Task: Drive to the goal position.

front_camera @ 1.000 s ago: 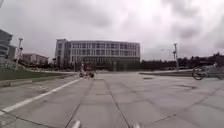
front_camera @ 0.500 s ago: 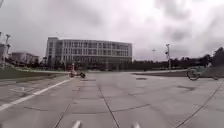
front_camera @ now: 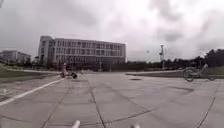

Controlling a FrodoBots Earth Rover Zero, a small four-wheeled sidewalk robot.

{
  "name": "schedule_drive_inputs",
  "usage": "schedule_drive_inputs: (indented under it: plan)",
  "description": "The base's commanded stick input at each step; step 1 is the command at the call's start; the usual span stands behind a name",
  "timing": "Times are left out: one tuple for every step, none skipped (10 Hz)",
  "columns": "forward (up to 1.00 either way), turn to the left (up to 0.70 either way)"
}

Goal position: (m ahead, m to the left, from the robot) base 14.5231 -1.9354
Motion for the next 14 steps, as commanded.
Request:
schedule_drive_inputs:
  plan:
    - [0.7, 0.0]
    - [0.7, 0.0]
    - [0.7, 0.0]
    - [0.7, 0.0]
    - [0.7, 0.0]
    - [0.7, 0.0]
    - [0.7, 0.0]
    - [0.7, 0.0]
    - [0.7, 0.0]
    - [0.7, 0.0]
    - [0.7, 0.0]
    - [0.7, 0.0]
    - [0.7, 0.0]
    - [0.7, 0.0]
